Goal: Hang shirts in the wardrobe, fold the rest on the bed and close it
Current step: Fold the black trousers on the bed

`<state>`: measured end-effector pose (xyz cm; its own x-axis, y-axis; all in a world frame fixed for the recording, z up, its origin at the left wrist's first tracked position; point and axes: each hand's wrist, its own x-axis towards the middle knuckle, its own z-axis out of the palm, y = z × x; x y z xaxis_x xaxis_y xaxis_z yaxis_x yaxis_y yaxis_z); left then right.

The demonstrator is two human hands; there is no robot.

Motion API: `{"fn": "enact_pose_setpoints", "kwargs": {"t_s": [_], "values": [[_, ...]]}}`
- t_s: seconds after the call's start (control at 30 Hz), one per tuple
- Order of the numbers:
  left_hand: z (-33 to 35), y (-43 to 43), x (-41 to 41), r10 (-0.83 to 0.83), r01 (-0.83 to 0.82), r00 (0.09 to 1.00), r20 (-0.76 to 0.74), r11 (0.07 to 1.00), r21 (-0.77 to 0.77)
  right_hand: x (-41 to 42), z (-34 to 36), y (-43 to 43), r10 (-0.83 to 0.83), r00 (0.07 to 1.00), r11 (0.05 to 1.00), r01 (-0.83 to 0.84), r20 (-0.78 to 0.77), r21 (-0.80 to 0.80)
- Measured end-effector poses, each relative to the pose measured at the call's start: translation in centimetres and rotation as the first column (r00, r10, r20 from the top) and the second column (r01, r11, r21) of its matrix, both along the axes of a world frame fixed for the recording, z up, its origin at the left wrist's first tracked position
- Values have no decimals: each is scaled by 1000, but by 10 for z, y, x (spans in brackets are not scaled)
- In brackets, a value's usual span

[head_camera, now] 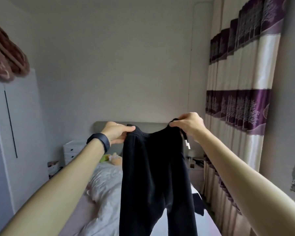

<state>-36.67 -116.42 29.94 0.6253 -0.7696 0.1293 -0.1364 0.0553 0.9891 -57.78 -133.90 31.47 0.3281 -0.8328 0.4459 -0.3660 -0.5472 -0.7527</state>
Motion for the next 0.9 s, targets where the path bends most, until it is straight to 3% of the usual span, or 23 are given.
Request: {"fn": "enact_pose_setpoints", "kwargs": {"t_s": [0.07, 0.27, 0.4, 0.47, 0.6, 0.77, 0.9], "values": [[-2, -12, -20, -49, 47, 998, -33, 997, -61, 18, -2, 17, 30, 999, 1000, -29, 28, -2], [-7, -37, -47, -128, 134, 989, 76, 988, -79, 38, -10, 34, 206, 959, 955, -240, 194, 175], [-11, -37, -38, -92, 94, 995, 24, 988, -124, 18, -11, 32, 420, 819, 769, -550, 392, 325], [-11, -37, -38, -123, 126, 992, 34, 983, -135, 14, -15, 33, 425, 810, 761, -561, 403, 325], [-11, -45, -44, -53, 70, 981, 189, 994, -84, 12, -24, 33, 286, 835, 844, -452, 470, 288], [-18, -47, -49, -42, 67, 950, 308, 995, -72, 5, -30, 32, 270, 809, 837, -466, 523, 288], [-23, -45, -62, 9, 10, 827, 562, 999, -31, 4, -32, 33, 271, 788, 791, -510, 553, 338]]}}
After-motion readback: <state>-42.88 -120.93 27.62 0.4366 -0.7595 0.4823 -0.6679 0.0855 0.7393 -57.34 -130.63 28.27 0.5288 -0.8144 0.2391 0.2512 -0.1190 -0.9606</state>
